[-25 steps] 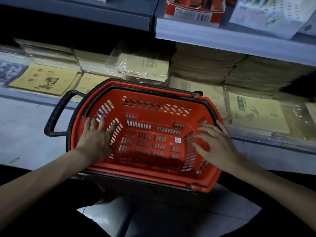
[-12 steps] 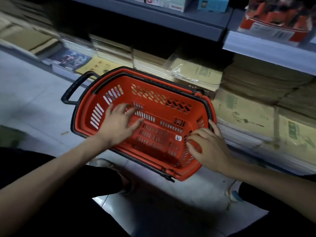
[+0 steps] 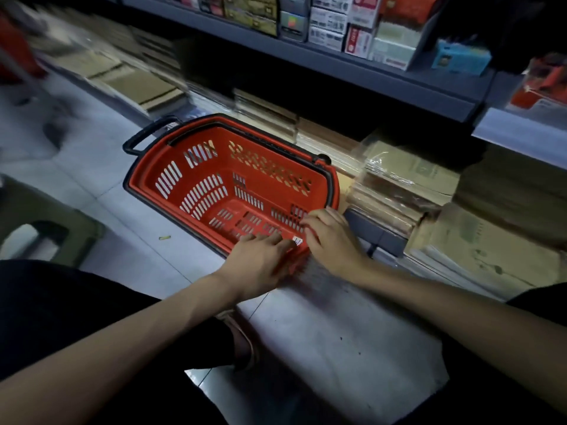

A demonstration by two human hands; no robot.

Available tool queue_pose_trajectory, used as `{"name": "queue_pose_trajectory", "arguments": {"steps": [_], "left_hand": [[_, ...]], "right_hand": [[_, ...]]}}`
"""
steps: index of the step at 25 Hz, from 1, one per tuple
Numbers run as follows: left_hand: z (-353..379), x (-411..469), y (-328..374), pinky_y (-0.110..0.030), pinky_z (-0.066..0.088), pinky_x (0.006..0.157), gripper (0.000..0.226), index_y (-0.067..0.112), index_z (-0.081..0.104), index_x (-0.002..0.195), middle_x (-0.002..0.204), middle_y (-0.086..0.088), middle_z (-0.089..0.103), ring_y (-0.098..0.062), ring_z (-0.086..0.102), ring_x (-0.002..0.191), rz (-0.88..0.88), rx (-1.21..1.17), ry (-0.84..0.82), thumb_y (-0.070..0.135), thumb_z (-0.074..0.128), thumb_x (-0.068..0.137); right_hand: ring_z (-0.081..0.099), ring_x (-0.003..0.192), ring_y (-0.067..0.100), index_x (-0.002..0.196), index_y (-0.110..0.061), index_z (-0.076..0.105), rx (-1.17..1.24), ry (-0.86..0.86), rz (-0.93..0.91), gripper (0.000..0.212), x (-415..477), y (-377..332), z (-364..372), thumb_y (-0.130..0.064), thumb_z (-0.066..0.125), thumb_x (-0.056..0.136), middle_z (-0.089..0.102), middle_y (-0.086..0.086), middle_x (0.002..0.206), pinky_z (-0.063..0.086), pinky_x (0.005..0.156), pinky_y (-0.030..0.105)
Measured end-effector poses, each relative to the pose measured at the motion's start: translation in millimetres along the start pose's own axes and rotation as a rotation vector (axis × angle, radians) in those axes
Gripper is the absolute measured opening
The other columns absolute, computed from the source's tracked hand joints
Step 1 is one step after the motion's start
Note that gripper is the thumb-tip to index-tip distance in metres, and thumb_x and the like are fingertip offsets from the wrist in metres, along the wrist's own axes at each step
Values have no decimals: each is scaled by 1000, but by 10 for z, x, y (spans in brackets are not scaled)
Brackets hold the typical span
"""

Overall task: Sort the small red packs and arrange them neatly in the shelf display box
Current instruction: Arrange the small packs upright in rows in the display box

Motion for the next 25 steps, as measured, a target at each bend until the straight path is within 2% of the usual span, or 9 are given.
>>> {"name": "queue_pose_trajectory", "arguments": {"steps": [4,7,8,10,12,16,19,21,25], "left_hand": [[-94,3,-136,-42,51,72,57,16,62,109,93,-10,66,-38,69,83,-100,59,33,43,23,79],[-118,70,-230,-42,52,70,44,11,64,103,90,-12,67,-37,69,81,-162,145,26,34,34,80],[-132,111,-240,-43,53,71,38,12,64,105,93,-11,67,-37,69,84,-158,170,36,33,41,83],[-217,215,-169,-44,51,76,39,16,61,113,100,-8,64,-35,65,90,-140,206,78,38,42,88],[-397,363,24,-45,48,78,38,19,59,118,104,-6,61,-34,62,93,-111,212,154,41,45,90],[-840,693,591,-45,49,81,47,17,60,124,110,-9,64,-34,63,98,-47,183,291,43,53,86],[-1190,1023,1026,-45,50,85,50,20,62,127,115,-8,66,-36,64,103,-27,96,389,43,53,83],[-1411,1282,1348,-45,50,82,46,22,62,125,113,-8,65,-36,64,101,-3,19,474,40,55,84],[-1676,1777,1861,-43,46,73,39,18,61,121,103,-6,64,-36,63,93,88,-111,605,35,53,87]], "right_hand": [[53,128,21,124,-14,70,-18,-71,-120,32,4,-8,-97,-24,59,95,64,3,131,38,115,41],[56,124,24,124,-15,69,-24,-64,-101,37,-46,-50,-314,-24,62,89,64,4,130,45,108,43],[58,121,25,125,-15,68,-17,-46,-72,38,-64,-62,-412,-23,63,88,64,4,129,47,104,43],[60,116,25,126,-16,67,-30,5,-19,42,-138,-59,-657,-22,67,85,65,4,125,50,100,40],[61,116,27,124,-17,68,-91,58,8,43,-243,8,-927,-23,71,82,65,4,125,49,100,39],[58,122,28,123,-17,68,-204,155,74,40,-452,168,-1541,-30,66,84,63,6,129,46,105,41],[60,115,27,122,-15,69,-206,327,150,38,-537,257,-2076,-25,67,86,65,6,123,49,100,41],[59,114,26,125,-14,68,-210,433,217,38,-586,363,-2433,-21,66,88,64,4,122,50,97,42],[54,117,23,131,-17,63,-213,539,415,36,-663,654,-2982,-24,60,97,58,0,127,51,90,40]]}}
Point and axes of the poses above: each hand's wrist, its own x-axis towards the middle knuckle, its own z-axis out of the palm, y = z × x, the point moved 2 cm from there along x, towards the middle knuckle
